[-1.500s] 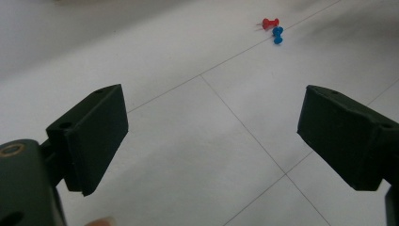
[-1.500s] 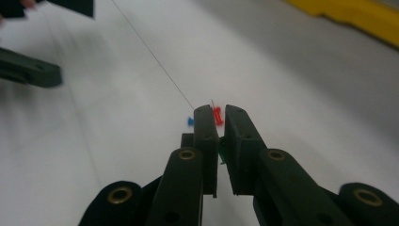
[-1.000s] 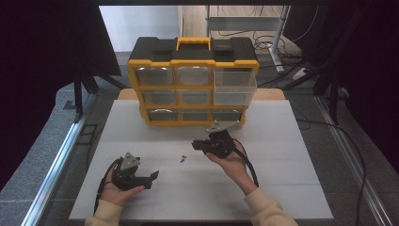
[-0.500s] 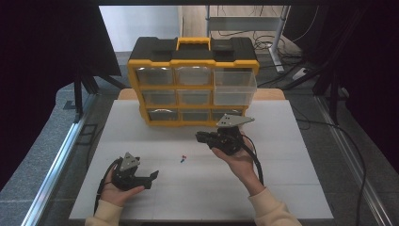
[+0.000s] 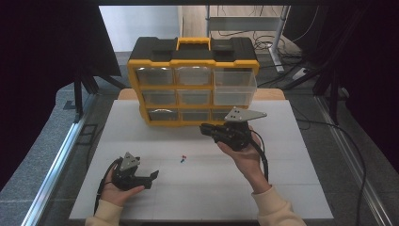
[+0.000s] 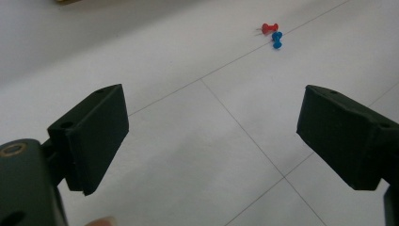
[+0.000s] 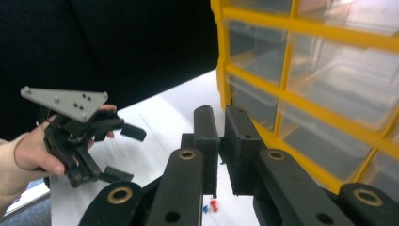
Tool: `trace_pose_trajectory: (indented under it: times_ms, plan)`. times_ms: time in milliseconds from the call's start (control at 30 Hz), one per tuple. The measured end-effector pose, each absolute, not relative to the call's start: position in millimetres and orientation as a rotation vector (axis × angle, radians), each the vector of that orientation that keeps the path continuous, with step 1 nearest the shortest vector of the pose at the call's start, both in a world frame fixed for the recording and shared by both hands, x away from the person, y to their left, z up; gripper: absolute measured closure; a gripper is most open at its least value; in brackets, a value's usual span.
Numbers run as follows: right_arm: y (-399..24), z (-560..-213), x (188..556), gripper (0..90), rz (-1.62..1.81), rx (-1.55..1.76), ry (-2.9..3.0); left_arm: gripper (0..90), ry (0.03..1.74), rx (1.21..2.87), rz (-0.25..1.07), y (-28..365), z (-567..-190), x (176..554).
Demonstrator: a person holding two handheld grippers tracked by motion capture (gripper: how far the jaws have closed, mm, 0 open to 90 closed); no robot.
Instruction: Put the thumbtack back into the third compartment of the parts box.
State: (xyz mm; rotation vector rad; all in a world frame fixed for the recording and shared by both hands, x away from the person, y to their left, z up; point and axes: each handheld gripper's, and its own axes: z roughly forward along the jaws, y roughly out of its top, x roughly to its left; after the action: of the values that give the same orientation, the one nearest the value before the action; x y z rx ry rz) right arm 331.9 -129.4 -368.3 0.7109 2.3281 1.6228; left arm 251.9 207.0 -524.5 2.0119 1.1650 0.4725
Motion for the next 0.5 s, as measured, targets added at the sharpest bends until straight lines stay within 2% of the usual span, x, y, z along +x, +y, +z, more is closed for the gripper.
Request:
trace_pose_trajectory:
  times_ms: [500]
  plan:
    - [-136.7, -318.1, 345.0, 83.7, 1.675, 0.701, 2.241, 9.9, 1.165, 2.01, 0.473, 207.5, -524.1, 252.2]
